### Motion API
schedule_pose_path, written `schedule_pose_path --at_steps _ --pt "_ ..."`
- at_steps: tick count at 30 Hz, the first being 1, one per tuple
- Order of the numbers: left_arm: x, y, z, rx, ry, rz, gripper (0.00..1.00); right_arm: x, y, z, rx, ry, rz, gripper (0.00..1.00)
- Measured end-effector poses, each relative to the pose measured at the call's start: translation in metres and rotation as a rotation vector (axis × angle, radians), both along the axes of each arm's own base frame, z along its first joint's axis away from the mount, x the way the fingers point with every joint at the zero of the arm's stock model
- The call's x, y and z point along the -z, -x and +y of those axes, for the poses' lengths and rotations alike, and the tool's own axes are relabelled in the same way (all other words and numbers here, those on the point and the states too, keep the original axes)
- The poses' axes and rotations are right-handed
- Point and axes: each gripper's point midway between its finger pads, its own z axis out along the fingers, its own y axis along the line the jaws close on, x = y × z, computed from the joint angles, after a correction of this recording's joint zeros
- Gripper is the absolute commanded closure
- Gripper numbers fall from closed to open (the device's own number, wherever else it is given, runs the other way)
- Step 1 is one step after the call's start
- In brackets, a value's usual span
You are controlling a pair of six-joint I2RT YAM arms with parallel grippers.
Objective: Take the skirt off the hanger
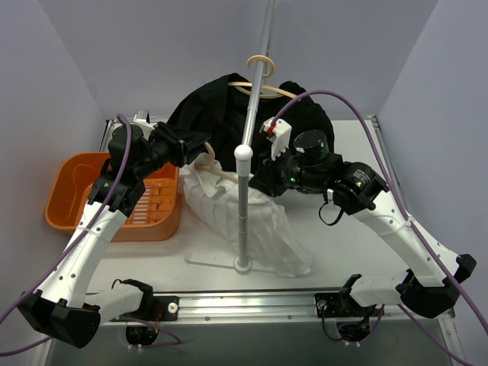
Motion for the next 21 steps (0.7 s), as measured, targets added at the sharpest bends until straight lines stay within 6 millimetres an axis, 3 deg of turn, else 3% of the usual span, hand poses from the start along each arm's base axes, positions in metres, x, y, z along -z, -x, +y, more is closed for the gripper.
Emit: schedule_pose_path --at_steps 8,14,21 --pt "0.0 -0.001 0.001 0.009 0.005 0.001 0.98 -0.009 0.008 -0.014 0.039 -0.023 -0.008 1.0" --pt "-0.004 -0.009 0.003 0.015 0.025 0.011 0.98 -0.028 0.029 -0.041 0.07 -0.068 -0.032 1.0" --pt "-0.018 -0.018 -0.001 0.031 0.017 -0.017 0.98 -0.03 0.056 -0.062 0.075 -0.112 -0.006 1.0"
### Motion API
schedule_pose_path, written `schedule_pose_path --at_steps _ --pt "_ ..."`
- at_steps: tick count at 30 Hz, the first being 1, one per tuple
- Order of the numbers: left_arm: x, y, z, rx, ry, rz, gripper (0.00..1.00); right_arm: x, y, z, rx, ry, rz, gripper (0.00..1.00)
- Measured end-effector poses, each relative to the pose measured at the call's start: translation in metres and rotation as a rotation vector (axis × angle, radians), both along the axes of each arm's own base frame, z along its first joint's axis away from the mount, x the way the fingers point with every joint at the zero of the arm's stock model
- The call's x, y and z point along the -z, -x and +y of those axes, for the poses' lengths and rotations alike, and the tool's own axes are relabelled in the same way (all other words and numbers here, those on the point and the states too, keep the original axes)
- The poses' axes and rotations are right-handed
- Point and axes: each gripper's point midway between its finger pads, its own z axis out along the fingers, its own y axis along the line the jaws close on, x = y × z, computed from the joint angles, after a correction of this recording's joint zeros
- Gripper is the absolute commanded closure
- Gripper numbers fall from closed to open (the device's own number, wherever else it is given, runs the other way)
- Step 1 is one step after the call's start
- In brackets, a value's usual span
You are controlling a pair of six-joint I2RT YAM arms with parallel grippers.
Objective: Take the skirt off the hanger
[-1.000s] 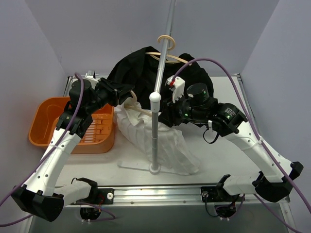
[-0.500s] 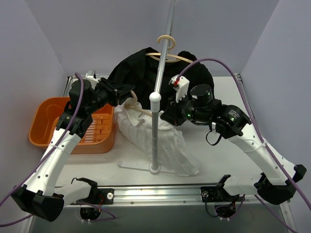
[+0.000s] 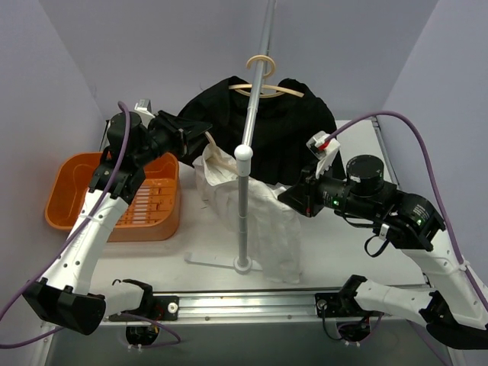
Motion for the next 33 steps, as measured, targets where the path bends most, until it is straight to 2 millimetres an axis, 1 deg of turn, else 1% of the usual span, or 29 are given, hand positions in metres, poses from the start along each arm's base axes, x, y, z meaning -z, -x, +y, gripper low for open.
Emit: schedule_pose_path --at_steps 6,11,14,20,24,28,31,33 --pt "-0.004 -0.003 -0.001 0.003 -0.019 -0.008 0.98 0.0 0.016 -0.003 -0.045 -0.018 0.022 1.0" --pt "-0.01 -0.006 -0.005 0.005 -0.046 -0.03 0.98 -0.004 0.02 0.002 -0.082 -0.021 0.037 1.0" --pt "-0.007 -0.009 -0.003 -0.01 -0.069 -0.028 0.98 -0.011 0.012 0.008 -0.073 -0.014 0.038 1.0" --pt "0.002 -0.014 0.002 -0.041 -0.113 -0.023 0.98 -0.024 -0.013 0.02 -0.021 0.003 0.013 1.0" --pt "0.004 -0.015 0.004 -0.051 -0.129 -0.027 0.98 -0.031 -0.016 0.021 -0.019 -0.001 -0.004 1.0" --pt "0.005 -0.014 0.006 -0.054 -0.144 -0.031 0.98 -0.04 -0.011 0.023 -0.054 -0.022 -0.019 1.0" --pt "0.007 -0.014 0.006 -0.053 -0.151 -0.032 0.98 -0.042 -0.001 0.027 -0.111 -0.039 -0.007 1.0" --pt "0.008 -0.014 0.006 -0.053 -0.155 -0.027 0.98 -0.039 0.008 0.029 -0.155 -0.048 0.008 1.0"
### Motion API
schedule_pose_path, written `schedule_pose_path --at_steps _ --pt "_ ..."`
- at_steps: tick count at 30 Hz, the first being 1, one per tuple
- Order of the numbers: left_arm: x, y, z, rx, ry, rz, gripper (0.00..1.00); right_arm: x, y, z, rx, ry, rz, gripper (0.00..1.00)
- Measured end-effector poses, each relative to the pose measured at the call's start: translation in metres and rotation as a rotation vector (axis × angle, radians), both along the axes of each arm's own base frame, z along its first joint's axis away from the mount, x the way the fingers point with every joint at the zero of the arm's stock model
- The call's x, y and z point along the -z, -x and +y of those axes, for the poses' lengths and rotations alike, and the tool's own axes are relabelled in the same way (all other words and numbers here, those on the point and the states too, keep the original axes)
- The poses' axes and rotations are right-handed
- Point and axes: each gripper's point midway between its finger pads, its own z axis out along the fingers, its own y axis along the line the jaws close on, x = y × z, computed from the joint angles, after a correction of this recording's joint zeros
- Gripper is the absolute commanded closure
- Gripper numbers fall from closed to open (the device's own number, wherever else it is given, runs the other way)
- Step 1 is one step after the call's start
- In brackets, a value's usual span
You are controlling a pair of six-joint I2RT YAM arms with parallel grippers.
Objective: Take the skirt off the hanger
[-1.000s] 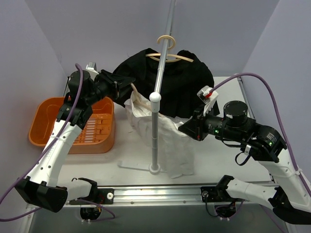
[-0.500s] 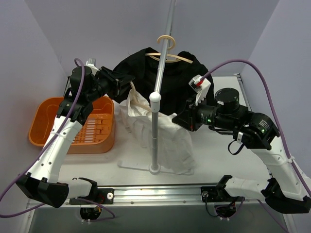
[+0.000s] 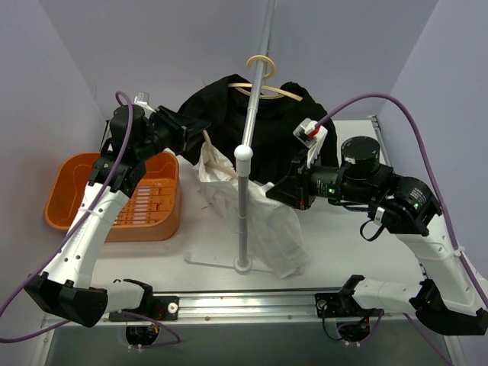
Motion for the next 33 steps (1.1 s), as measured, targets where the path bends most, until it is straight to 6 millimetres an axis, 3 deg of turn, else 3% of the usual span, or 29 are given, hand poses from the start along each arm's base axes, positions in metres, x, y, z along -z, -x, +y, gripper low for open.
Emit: schedule_pose_path --at_steps 7,15,25,28,29,31,33 --pt "0.011 -0.008 0.001 -0.019 -0.028 0.037 0.98 0.031 0.021 -0.005 -0.063 0.025 0.069 1.0" --pt "0.008 -0.01 0.0 -0.018 -0.03 0.04 0.98 0.042 0.032 -0.018 -0.047 0.024 0.087 1.0" --pt "0.0 -0.001 0.0 -0.02 -0.003 0.034 0.98 0.091 0.021 -0.038 0.094 0.11 0.125 1.0" --pt "-0.002 0.001 -0.001 -0.027 -0.016 0.019 0.98 0.095 0.016 -0.038 0.117 0.114 0.128 0.94" --pt "-0.003 0.002 -0.002 -0.027 -0.033 0.011 0.98 0.095 0.014 -0.037 0.125 0.115 0.13 0.86" --pt "-0.008 0.006 -0.005 -0.031 -0.079 -0.006 0.98 0.097 0.008 -0.034 0.139 0.121 0.132 0.84" --pt "-0.018 0.011 -0.011 -0.027 -0.133 -0.042 0.98 0.1 0.004 -0.032 0.151 0.13 0.14 0.71"
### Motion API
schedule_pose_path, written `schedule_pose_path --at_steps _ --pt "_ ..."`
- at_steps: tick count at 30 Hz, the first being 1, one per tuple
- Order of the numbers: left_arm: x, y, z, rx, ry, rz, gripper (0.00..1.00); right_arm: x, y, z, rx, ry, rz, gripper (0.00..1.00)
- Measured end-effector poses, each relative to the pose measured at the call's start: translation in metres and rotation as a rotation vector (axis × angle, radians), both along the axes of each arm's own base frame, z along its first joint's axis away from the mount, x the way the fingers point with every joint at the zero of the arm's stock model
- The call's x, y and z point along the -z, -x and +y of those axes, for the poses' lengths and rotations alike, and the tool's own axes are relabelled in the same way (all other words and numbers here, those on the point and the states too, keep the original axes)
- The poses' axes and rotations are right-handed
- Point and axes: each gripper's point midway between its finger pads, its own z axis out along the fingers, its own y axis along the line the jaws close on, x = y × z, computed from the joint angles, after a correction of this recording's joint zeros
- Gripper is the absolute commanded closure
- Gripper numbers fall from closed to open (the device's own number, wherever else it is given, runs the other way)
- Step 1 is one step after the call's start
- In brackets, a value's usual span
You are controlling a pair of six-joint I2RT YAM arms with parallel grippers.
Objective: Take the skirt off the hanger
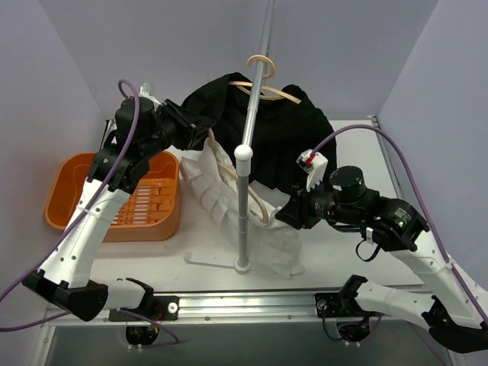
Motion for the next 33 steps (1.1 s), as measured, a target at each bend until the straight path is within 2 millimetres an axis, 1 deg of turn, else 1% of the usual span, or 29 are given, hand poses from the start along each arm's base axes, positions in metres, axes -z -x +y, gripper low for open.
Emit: schedule_pose_path --at_steps 1,2,4,5,7,11,14,16,18,21,24,30,33 --pt "-0.007 0.004 -0.003 0.006 -0.025 -0.028 0.98 0.001 -0.002 0.001 0.007 0.003 0.004 0.65" --pt "-0.012 0.007 -0.004 0.007 -0.042 -0.049 0.98 0.0 -0.003 0.001 0.009 0.003 0.004 0.55" --pt "-0.018 0.014 -0.004 0.004 -0.063 -0.079 0.98 -0.007 -0.004 0.001 0.018 -0.009 -0.004 0.48" --pt "-0.018 0.016 -0.002 0.0 -0.075 -0.082 0.98 -0.014 -0.004 0.001 0.02 -0.023 -0.015 0.45" --pt "-0.014 0.018 0.001 -0.012 -0.091 -0.08 0.98 -0.029 -0.004 0.001 0.022 -0.05 -0.038 0.43" --pt "0.001 0.017 0.002 -0.022 -0.116 -0.052 0.98 -0.055 -0.007 0.004 0.023 -0.095 -0.079 0.42" --pt "0.009 0.016 -0.001 -0.018 -0.129 -0.036 0.98 -0.065 -0.011 0.011 0.012 -0.108 -0.088 0.44" --pt "0.012 0.015 -0.003 -0.015 -0.132 -0.03 0.98 -0.068 -0.013 0.018 -0.007 -0.114 -0.09 0.44" --pt "0.014 0.014 -0.005 -0.01 -0.138 -0.026 0.98 -0.066 -0.016 0.025 -0.03 -0.11 -0.082 0.44" --pt "0.019 0.012 -0.009 -0.004 -0.149 -0.019 0.98 -0.052 -0.022 0.038 -0.06 -0.078 -0.051 0.44" --pt "0.022 0.011 -0.012 0.003 -0.157 -0.014 0.98 -0.042 -0.025 0.046 -0.087 -0.056 -0.026 0.44" --pt "0.025 0.01 -0.018 0.01 -0.164 -0.008 0.98 -0.035 -0.025 0.053 -0.126 -0.047 -0.021 0.45" --pt "0.025 0.01 -0.02 0.012 -0.165 -0.01 0.98 -0.027 -0.027 0.054 -0.131 -0.038 -0.022 0.46"
